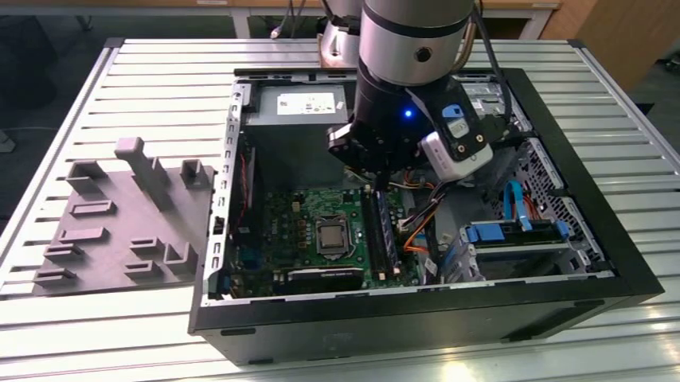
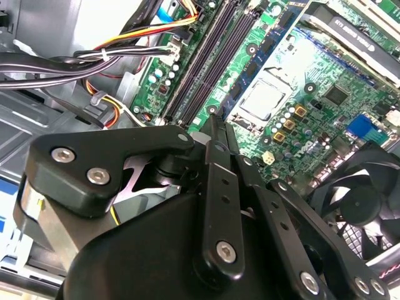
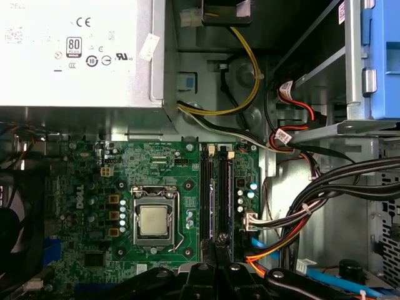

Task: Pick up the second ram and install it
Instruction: 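Insert the second ram into the second slot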

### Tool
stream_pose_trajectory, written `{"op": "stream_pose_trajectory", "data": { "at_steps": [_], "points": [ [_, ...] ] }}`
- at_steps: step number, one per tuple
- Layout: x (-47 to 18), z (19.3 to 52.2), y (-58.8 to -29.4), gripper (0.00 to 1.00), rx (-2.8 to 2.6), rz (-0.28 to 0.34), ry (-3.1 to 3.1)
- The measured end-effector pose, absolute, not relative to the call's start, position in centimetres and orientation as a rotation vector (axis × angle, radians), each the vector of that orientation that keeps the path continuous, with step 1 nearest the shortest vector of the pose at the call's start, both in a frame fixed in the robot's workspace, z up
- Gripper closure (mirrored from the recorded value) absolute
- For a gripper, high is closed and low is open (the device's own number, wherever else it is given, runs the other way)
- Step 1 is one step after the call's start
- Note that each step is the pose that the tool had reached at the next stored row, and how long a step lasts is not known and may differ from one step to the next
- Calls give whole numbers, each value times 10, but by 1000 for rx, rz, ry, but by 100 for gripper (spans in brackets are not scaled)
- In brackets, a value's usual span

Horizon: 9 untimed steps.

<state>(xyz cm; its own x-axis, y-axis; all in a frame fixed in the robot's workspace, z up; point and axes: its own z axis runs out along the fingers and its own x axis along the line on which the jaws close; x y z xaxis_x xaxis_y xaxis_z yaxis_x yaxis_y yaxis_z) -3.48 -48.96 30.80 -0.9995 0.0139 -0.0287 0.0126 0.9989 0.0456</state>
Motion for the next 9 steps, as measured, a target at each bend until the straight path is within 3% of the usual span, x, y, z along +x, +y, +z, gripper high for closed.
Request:
{"op": "stream_pose_trajectory", "data": {
  "at_steps": [9],
  "points": [
    [-35, 306, -490, 88, 21, 71, 3112]
  ]
}}
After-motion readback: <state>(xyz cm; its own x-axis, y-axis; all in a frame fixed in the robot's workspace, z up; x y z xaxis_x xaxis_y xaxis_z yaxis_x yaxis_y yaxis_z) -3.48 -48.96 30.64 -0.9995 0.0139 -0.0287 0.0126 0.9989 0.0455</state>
